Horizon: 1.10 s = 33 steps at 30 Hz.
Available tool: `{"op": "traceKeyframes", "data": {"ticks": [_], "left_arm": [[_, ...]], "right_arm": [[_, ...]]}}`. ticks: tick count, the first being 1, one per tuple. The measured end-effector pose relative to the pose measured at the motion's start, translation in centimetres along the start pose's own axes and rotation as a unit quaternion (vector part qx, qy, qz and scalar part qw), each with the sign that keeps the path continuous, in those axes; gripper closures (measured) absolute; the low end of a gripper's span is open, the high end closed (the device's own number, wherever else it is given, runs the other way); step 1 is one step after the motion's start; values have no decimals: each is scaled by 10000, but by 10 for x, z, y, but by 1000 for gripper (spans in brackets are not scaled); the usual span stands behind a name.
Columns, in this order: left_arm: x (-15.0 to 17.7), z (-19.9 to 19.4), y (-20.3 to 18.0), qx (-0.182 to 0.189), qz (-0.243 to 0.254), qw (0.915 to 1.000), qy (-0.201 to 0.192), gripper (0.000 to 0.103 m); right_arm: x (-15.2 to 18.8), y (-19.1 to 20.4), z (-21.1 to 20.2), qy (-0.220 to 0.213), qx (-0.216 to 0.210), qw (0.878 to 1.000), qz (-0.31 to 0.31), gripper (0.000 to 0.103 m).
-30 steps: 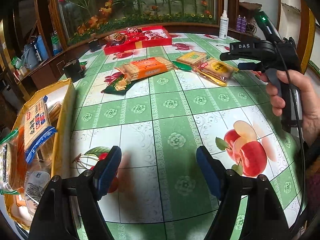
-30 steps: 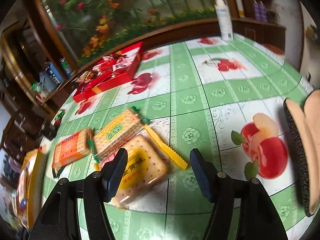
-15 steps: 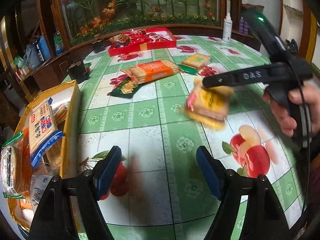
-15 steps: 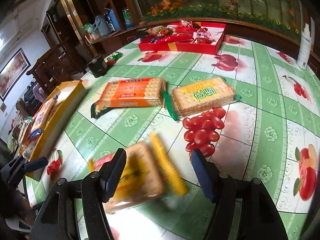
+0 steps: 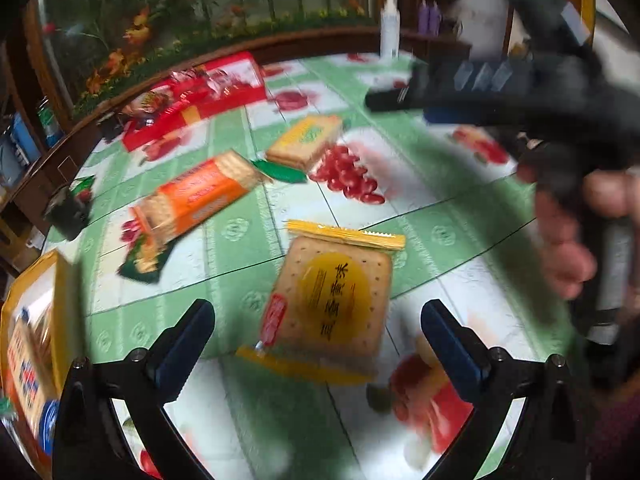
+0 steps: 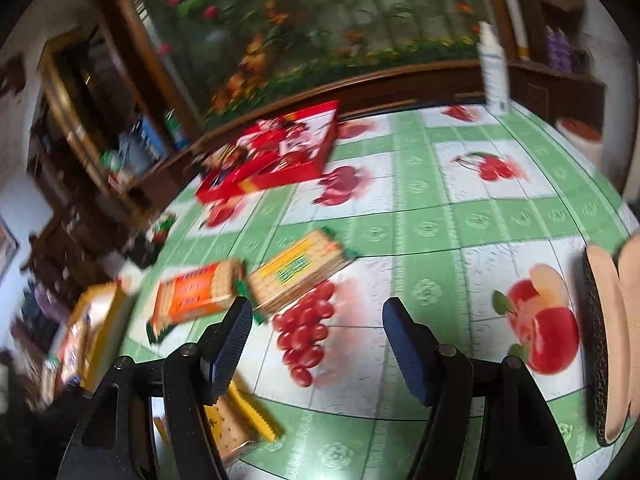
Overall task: Organize snacks
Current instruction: 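Grasp yellow egg-yolk cracker pack with left tool while right grasps WEIDAN cracker pack, then lift the yellow pack with left tool while right holds the WEIDAN pack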
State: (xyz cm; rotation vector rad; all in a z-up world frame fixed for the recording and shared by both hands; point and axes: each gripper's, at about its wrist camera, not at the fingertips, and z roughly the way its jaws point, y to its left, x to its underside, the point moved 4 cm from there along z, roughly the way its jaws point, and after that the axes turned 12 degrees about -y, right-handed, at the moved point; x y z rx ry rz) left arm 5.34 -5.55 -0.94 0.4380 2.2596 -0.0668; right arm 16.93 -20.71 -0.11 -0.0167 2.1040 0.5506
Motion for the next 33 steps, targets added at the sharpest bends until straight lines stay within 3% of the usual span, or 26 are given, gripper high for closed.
{"op": "traceKeyframes", "data": {"ticks": [3, 4, 5, 13, 16, 17, 19, 22, 25, 28, 33], "left_arm": [[1, 18, -2, -81, -26, 9999, 99, 2], [3, 20, -1, -115, -58, 9998, 129, 14], [4, 23, 0, -83, -140, 9998, 139, 32], [8, 17, 45, -340, -1056, 9928, -449, 33], [8, 14, 65, -523, -1335, 9882, -536, 33], [8, 13, 70, -622, -1391, 9868, -555, 33], [7, 14, 74, -744, -1377, 9861, -551, 33], [7, 18, 75, -679, -1395, 9867, -488, 33], [8, 17, 75, -677, -1437, 9861, -485, 33], [8, 18, 74, -699, -1378, 9869, -468, 33], [7, 17, 72, -688, -1340, 9874, -481, 33]], "right_arm": [[-1, -7, 5, 84, 31, 9997, 214, 30], [0, -7, 7, 91, 71, 9997, 200, 30], [1, -7, 9, 97, 108, 9997, 203, 30], [-1, 5, 31, 254, 16, 9996, 120, 30], [-14, 21, 60, 435, 214, 9983, -326, 30], [-19, 26, 69, 493, 202, 9976, -443, 31], [-28, 37, 94, 636, 187, 9962, -572, 56], [-36, 47, 133, 977, 120, 9929, -674, 56], [-35, 44, 162, 1283, 339, 9872, -881, 56], [-30, 29, 166, 1548, 451, 9835, -821, 56], [-12, 13, 124, 1735, 498, 9806, -757, 56]]}}
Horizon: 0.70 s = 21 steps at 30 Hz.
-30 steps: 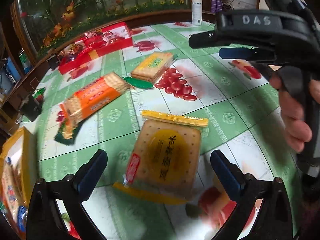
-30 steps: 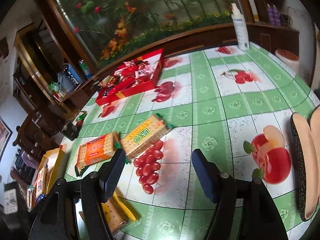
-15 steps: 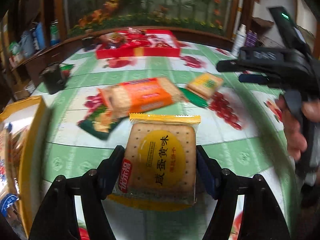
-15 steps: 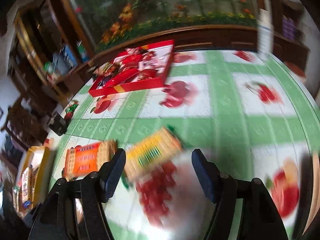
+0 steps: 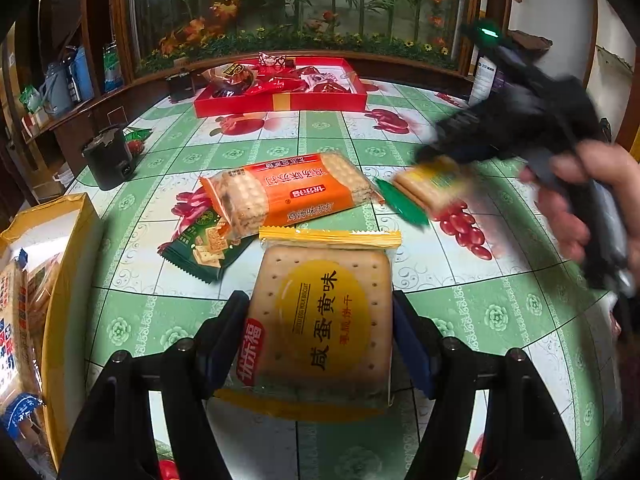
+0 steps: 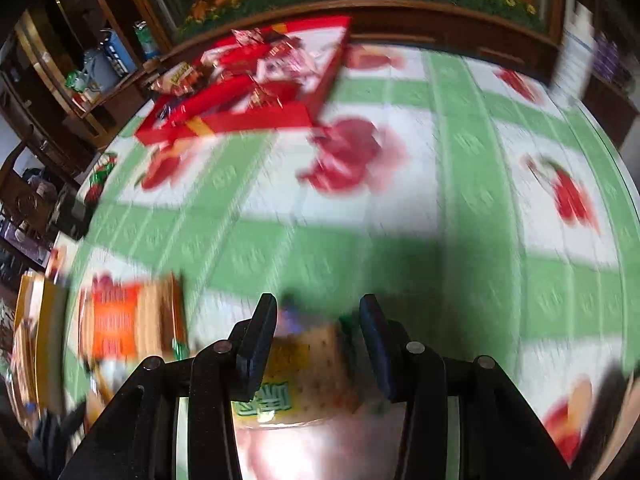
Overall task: Organize snacks
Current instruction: 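Lift the yellow pack with left tool while right holds the WEIDAN pack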
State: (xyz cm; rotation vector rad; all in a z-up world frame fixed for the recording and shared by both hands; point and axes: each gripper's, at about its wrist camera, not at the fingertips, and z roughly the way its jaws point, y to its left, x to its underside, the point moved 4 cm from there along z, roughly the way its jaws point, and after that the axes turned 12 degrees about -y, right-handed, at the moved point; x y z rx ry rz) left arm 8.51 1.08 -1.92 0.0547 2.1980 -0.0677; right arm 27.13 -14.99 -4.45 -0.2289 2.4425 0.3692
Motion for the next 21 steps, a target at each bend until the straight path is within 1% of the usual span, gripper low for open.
{"op": "traceKeyframes", "data": {"ticks": [3, 5, 6, 7, 9, 11, 12, 13, 14, 15, 16, 17, 18, 19, 20, 21], "left_arm": [[0, -1, 1, -13, -30, 10000, 6, 33], [0, -2, 4, -25, -74, 10000, -12, 33], [-1, -3, 5, -27, -91, 10000, -20, 33], [-1, -3, 6, -41, -115, 9999, -29, 33], [-2, -4, 9, -53, -175, 9998, -38, 33], [-2, -4, 10, -56, -222, 9997, -50, 33], [-2, -4, 11, -60, -219, 9997, -54, 33], [-2, -5, 11, -76, -206, 9997, -60, 33], [-2, -5, 12, -92, -197, 9997, -62, 33], [-2, -5, 13, -101, -202, 9997, -64, 33], [-3, -6, 15, -107, -230, 9997, -73, 33], [-3, -6, 17, -123, -244, 9996, -79, 33], [-4, -6, 18, -136, -257, 9995, -82, 33], [-4, -6, 19, -148, -271, 9995, -85, 33], [-4, -6, 18, -151, -277, 9995, -85, 33], [-4, -5, 18, -147, -274, 9995, -78, 33]], "right_arm": [[37, 0, -32, 187, -256, 9994, 138, 56], [61, 2, -51, 348, -222, 9987, 292, 56], [71, 3, -59, 422, -304, 9980, 352, 56], [85, 11, -73, 448, -526, 9972, 291, 56], [96, 22, -98, 198, -700, 9973, -51, 55], [96, 33, -115, -129, -868, 9945, -576, 53], [96, 39, -122, -274, -1067, 9900, -879, 42], [100, 49, -129, -391, -1337, 9817, -1300, 30], [103, 55, -133, -417, -1424, 9770, -1535, 27], [111, 66, -137, -375, -1626, 9674, -1907, 24], [116, 75, -139, -273, -1828, 9591, -2144, 24], [126, 85, -140, -108, -2101, 9473, -2416, 23], [132, 91, -139, 0, -2211, 9401, -2594, 23], [138, 96, -137, 147, -2254, 9311, -2864, 23], [145, 101, -134, 292, -2177, 9221, -3187, 24], [149, 103, -131, 323, -1919, 9164, -3497, 24]]}}
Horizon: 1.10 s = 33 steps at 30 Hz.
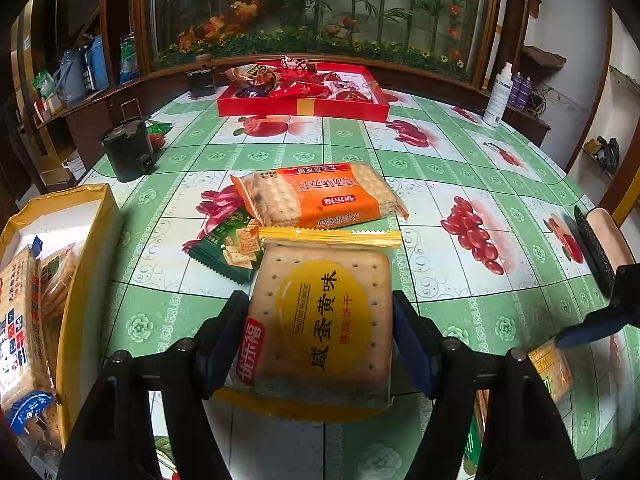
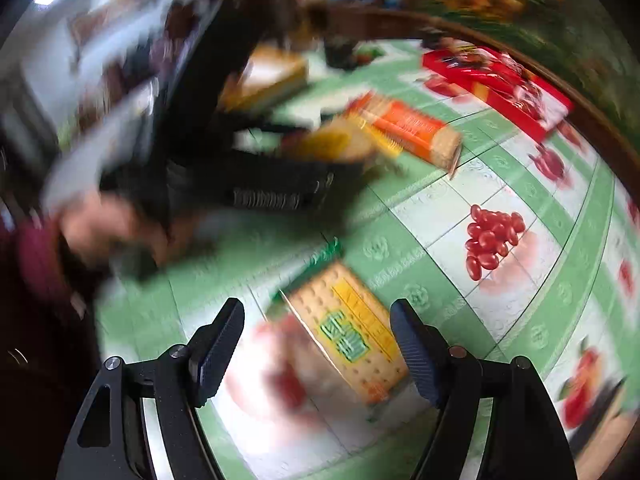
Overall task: Organize snacks
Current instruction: 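Lift the yellow pack with left tool while right holds the WEIDAN pack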
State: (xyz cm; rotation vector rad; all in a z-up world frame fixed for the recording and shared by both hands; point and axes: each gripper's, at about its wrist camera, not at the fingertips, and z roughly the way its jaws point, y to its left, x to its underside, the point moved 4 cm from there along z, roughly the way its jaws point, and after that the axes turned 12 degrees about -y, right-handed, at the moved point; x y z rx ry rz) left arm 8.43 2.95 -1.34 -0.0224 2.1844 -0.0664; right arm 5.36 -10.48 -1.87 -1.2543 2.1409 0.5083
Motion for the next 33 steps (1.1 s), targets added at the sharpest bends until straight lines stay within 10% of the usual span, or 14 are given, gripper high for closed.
{"op": "traceKeyframes", "data": {"ticks": [9, 14, 18, 23, 33], "left_arm": [[1, 0, -3, 15, 40, 10000, 0, 33], [2, 0, -4, 36, 91, 10000, -2, 33], [4, 2, -8, 60, 187, 9998, 42, 33], [6, 5, -12, 26, 307, 9995, 72, 33], [-7, -14, -11, -290, 352, 9976, -528, 33]], "right_arm": [[13, -10, 33, 931, 255, 9940, -512, 37], [10, -60, 27, 399, 890, 9917, 838, 46], [14, -108, 16, -124, 2020, 9492, 2409, 47], [9, -116, 13, -880, 2318, 9102, 3317, 48], [-2, -94, 12, -1538, 1978, 9124, 3235, 49]]}}
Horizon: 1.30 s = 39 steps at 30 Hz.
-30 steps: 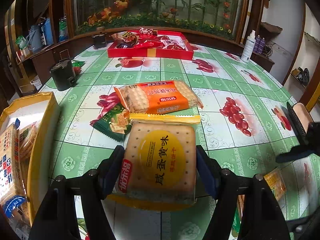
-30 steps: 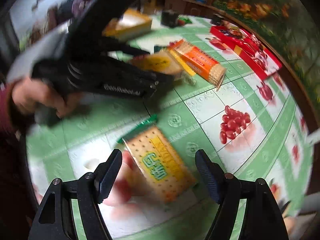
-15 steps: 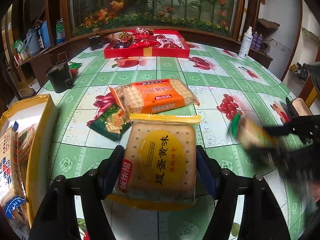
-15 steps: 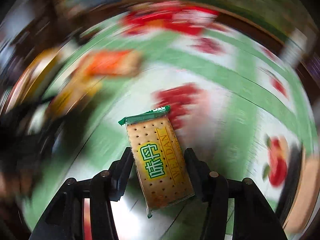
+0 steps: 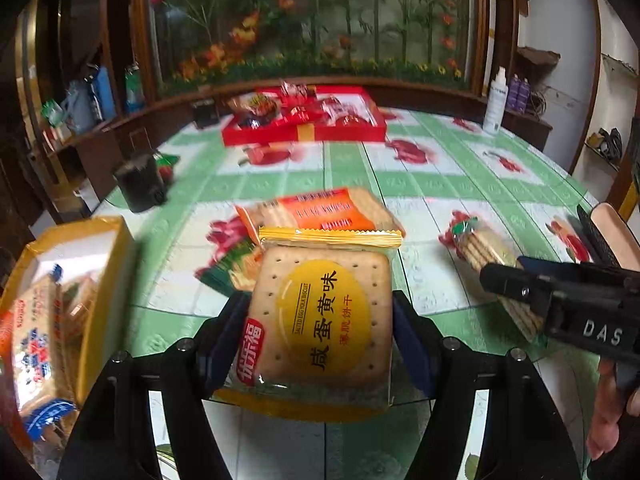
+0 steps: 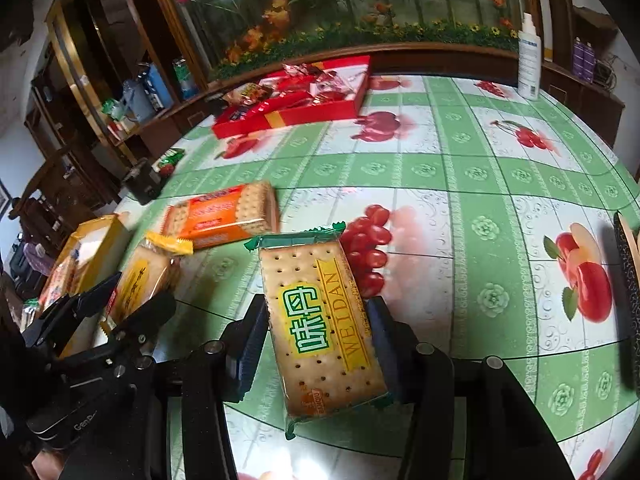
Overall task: Organize snacks
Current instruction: 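Lift the yellow pack with left tool while right holds the WEIDAN pack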
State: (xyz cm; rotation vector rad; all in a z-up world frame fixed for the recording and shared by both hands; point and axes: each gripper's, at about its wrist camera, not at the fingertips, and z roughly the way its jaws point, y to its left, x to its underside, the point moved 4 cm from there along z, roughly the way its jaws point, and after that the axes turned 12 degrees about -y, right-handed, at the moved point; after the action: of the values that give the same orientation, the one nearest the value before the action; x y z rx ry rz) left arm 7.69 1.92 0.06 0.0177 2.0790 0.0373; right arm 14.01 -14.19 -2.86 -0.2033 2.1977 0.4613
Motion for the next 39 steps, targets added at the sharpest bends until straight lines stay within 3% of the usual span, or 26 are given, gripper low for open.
{"op": "traceKeyframes", "data": {"ticks": [9, 39], "left_arm": [[-6, -8, -3, -89, 121, 9996, -235, 33], [-6, -9, -4, -156, 181, 9994, -260, 33]], "right_arm": [[4, 19, -10, -269, -93, 9990, -339, 49], [4, 24, -16, -303, -302, 9984, -377, 48]]}}
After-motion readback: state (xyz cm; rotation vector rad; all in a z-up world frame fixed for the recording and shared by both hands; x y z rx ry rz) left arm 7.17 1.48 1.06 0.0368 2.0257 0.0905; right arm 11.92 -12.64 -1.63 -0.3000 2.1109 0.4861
